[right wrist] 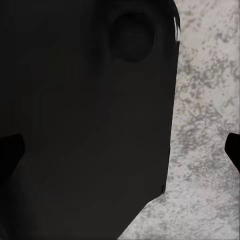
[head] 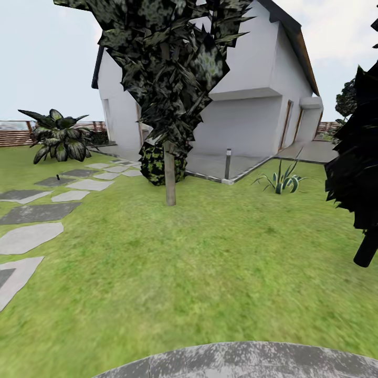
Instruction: In the garden, pick up the pesticide atomizer on the floor and spray pesticide onto both trees until each tree trunk is fully covered.
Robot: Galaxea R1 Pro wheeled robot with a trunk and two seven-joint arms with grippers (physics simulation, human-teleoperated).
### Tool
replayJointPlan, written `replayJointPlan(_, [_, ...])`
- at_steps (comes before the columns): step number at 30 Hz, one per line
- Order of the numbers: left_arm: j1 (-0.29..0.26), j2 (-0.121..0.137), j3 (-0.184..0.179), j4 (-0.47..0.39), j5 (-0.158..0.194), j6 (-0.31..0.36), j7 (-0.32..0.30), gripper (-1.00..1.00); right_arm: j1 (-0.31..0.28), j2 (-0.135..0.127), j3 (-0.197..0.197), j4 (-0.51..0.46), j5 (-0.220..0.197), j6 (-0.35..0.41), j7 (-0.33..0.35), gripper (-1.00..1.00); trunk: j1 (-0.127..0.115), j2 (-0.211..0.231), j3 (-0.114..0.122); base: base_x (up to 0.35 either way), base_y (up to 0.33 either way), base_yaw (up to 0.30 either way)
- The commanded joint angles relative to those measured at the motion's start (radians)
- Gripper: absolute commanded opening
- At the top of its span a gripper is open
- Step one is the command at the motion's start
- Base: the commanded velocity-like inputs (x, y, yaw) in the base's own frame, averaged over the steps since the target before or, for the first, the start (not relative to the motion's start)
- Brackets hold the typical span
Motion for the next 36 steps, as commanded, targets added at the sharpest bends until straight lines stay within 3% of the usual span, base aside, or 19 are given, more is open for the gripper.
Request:
replayJointPlan(1, [0.000,0.003,-0.006,0.005,-0.002,0.006,0.003,1.00,-0.003,0.006,0.004,-0.006,0.000,0.000,0.006,1.00,0.000,0.000,0.000,0.000,0.000,0.000])
replayJointPlan(6, [0.001,0.003,-0.003,0.005,-0.004,0.007,0.004,1.00,-0.007,0.025,0.005,-0.025,0.000,-0.005,0.007,1.00,0.000,0.000,0.000,0.000,0.000,0.000])
replayJointPlan(13, [0.000,0.014,-0.003,-0.006,-0.005,-0.003,0.005,1.00,-0.018,0.019,0.004,-0.053,-0.001,-0.029,0.008,1.00,0.000,0.000,0.000,0.000,0.000,0.000])
replayJointPlan(27, [-0.027,0.021,-0.005,-0.085,-0.008,-0.081,0.017,1.00,-0.021,-0.052,0.002,-0.118,0.002,-0.047,0.004,1.00,0.000,0.000,0.000,0.000,0.000,0.000])
replayJointPlan(33, [-0.062,0.018,-0.003,-0.120,-0.005,-0.115,0.018,1.00,-0.023,-0.058,0.001,-0.152,0.002,-0.081,0.003,1.00,0.000,0.000,0.000,0.000,0.000,0.000])
replayJointPlan(34, [-0.135,0.013,-0.003,-0.257,-0.004,-0.146,0.018,1.00,-0.023,-0.061,0.001,-0.500,0.002,-0.150,0.003,1.00,0.000,0.000,0.000,0.000,0.000,0.000])
replayJointPlan(36, [-0.151,0.011,-0.002,-0.288,-0.003,-0.146,0.019,1.00,-0.023,-0.064,0.000,-0.532,0.002,-0.159,0.003,1.00,0.000,0.000,0.000,0.000,0.000,0.000])
